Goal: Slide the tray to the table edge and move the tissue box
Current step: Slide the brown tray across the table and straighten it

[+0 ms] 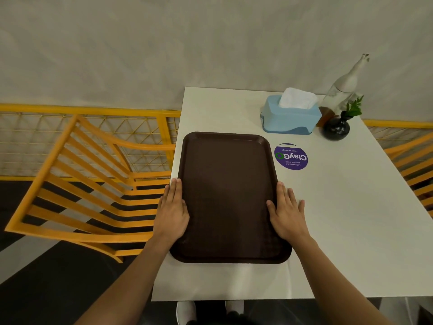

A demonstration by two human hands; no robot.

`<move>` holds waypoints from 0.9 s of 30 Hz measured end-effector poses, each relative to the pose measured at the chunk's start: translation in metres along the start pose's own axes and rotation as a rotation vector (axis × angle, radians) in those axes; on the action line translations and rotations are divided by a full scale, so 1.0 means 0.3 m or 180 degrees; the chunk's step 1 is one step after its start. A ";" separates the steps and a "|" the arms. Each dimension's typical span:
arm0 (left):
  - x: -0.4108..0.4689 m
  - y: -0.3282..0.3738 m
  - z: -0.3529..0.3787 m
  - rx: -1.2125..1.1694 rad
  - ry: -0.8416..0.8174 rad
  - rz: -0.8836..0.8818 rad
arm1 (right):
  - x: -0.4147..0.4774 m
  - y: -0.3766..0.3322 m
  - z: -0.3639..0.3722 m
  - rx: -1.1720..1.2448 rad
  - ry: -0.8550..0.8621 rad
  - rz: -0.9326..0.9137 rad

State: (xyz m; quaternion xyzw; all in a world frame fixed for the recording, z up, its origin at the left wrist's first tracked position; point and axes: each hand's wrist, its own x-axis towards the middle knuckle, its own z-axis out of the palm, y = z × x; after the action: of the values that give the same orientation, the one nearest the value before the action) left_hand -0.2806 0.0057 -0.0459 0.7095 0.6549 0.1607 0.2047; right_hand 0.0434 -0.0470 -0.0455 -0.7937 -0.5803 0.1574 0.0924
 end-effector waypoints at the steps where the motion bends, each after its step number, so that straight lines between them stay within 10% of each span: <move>1: -0.001 0.000 -0.001 -0.0027 0.0007 0.0010 | 0.002 0.001 0.002 0.0013 -0.0001 -0.0002; 27: 0.123 0.194 -0.096 -0.0570 0.0182 0.0443 | 0.044 0.002 -0.202 0.0968 0.0455 0.0098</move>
State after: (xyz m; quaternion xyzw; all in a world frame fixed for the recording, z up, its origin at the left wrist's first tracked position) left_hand -0.2412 0.0413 0.0067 0.7272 0.5927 0.2526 0.2368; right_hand 0.0692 -0.0324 0.0088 -0.7885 -0.5295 0.1879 0.2501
